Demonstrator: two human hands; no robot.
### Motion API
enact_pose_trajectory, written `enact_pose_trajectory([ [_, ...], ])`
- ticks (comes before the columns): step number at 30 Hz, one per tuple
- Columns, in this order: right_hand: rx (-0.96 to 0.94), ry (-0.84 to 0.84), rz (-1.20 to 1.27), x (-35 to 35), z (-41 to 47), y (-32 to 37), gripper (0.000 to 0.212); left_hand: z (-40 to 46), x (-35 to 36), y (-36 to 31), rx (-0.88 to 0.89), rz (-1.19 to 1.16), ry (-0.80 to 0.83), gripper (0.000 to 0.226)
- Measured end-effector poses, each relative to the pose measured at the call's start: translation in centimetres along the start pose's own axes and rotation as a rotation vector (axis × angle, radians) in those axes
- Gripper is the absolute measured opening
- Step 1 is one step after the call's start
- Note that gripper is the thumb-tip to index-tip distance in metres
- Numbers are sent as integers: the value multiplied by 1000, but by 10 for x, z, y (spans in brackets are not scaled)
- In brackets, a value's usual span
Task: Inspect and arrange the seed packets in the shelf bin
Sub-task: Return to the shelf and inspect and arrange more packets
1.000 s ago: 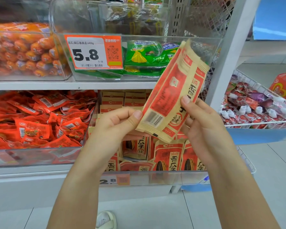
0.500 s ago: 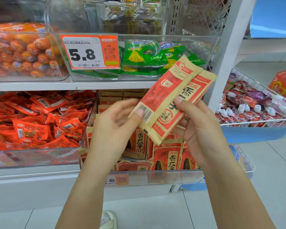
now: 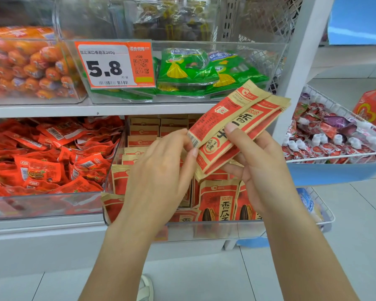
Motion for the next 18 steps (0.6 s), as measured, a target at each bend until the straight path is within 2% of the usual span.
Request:
enact_pose_trajectory([
  [3,-12,-1,-25,-1,-1,1,10,0,3,6,-37,-65,0,22],
  [7,-29,7,-77,0,-1,3,9,2,2,17,-172,-299,-13,12],
  [10,-59,2,-139,1,-2,4,5,1,3,25,-283,-457,6,15],
  [14,-62,0,-180,2,-3,4,6,1,3,25,-310,-478,34,24],
  [18,-76,-163,-162,-9,0,5,23,0,7,26,-317,-476,92,23],
])
Point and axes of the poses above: each hand's wrist, its own z-axis towards the middle knuckle, its own x-axis out of the palm, y = z × x, the point moved 6 cm from there along z, towards the middle knuckle, and after that the axes turned 9 degrees about -z, right-handed, at the moved point
